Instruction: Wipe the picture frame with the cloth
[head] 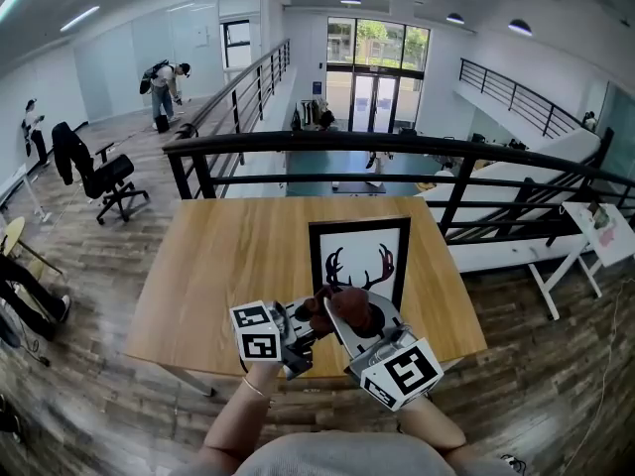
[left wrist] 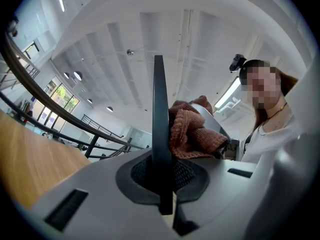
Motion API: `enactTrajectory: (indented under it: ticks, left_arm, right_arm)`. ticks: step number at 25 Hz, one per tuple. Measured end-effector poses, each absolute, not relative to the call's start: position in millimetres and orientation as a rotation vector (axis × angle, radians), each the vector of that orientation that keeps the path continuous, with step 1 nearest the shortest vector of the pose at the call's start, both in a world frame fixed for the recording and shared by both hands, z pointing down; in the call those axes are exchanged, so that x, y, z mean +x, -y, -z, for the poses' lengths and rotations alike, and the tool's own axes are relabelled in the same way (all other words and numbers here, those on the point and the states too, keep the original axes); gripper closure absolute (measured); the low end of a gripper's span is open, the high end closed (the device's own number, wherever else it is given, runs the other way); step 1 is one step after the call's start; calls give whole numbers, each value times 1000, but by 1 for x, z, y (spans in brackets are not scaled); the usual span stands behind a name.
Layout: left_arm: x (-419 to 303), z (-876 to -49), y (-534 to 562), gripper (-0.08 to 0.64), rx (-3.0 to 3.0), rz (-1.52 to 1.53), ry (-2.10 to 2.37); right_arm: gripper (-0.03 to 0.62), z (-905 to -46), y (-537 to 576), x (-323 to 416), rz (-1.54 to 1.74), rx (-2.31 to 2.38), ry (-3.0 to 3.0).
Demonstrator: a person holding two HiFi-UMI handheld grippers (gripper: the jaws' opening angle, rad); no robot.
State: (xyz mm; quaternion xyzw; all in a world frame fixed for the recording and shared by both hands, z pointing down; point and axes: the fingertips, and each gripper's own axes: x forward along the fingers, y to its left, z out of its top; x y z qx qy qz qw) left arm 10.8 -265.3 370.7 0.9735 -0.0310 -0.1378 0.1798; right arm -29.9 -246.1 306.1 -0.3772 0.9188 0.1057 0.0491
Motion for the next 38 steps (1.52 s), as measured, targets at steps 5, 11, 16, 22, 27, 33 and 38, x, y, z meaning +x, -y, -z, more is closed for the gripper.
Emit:
enactTrajectory:
  ticks: [5,11,16,22,27,33,38]
  left_arm:
    - [9,-371,267,545,2735,421,115]
    - [11,-373,270,545,2738,438,147]
    - [11,-376,273,545,2731,435,154]
    - [11,-378,274,545,2733,439,170]
    - [12,-378,275,545,2726,451,187]
    - [12,-377,277,545,2721,478,187]
    - [13,-379,276,545,2733,471,170]
  right_arm:
    - [546,-318,237,-26,-287,-1109,-2818]
    - [546,-333,226,-17,-240,-1043,-2836]
    - [546,-342,223,-19,-202,-976,-2880]
    - [546,-359,218,-15,-145,-907,-2937]
    - [546,-373,215,-14,-132,-900,-2971]
    - [546,-379,213,-7,-89,-863,-2977]
    - [546,-335,208,5,-111,-769,-2841]
